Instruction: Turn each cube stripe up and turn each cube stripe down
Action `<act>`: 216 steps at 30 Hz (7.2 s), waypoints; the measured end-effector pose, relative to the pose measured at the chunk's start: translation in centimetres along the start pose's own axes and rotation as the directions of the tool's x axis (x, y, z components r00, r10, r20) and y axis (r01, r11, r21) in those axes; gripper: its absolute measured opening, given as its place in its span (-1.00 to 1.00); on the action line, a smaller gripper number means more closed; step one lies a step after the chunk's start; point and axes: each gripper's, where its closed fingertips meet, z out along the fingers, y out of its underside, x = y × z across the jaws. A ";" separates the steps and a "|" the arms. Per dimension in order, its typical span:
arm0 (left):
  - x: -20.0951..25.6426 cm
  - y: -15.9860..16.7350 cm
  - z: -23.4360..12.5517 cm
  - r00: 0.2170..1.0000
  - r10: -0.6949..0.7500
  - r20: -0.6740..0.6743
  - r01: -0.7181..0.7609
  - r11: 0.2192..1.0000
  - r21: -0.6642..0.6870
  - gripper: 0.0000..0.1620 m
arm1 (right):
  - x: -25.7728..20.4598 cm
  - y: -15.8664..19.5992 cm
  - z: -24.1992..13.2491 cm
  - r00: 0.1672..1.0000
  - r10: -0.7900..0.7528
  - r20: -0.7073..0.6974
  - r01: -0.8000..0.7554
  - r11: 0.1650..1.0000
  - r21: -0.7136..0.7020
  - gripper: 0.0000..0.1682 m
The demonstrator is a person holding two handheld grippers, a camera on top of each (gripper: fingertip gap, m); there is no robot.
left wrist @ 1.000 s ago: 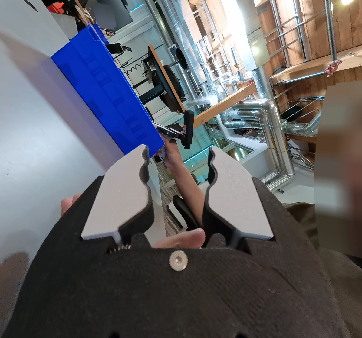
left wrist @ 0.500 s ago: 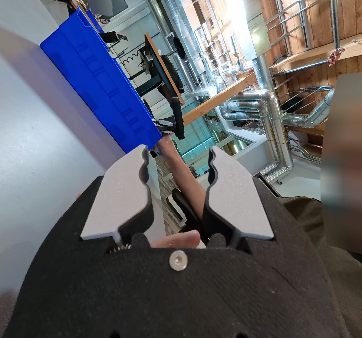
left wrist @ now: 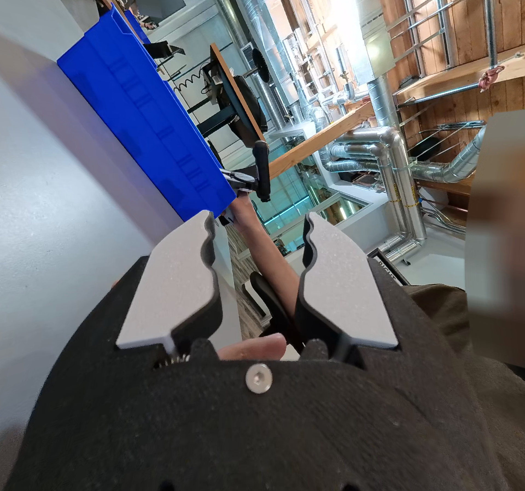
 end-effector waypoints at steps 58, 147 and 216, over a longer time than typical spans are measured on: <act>-0.4 2.2 0.7 0.995 0.086 0.044 -0.080 0.989 -0.122 -0.54 | 1.1 -4.2 -3.3 0.998 0.036 -0.052 -0.018 0.950 0.310 -0.35; -4.4 -2.9 -4.4 0.806 0.243 0.540 -0.354 0.928 0.111 -0.50 | 7.0 -0.1 -0.8 0.961 0.265 0.078 -0.277 0.918 0.283 -0.89; 2.2 -8.1 -33.7 -0.297 0.171 0.940 -0.633 0.702 -0.327 -0.29 | -22.1 -6.4 -2.5 0.777 0.193 0.599 -0.342 0.928 0.145 -0.88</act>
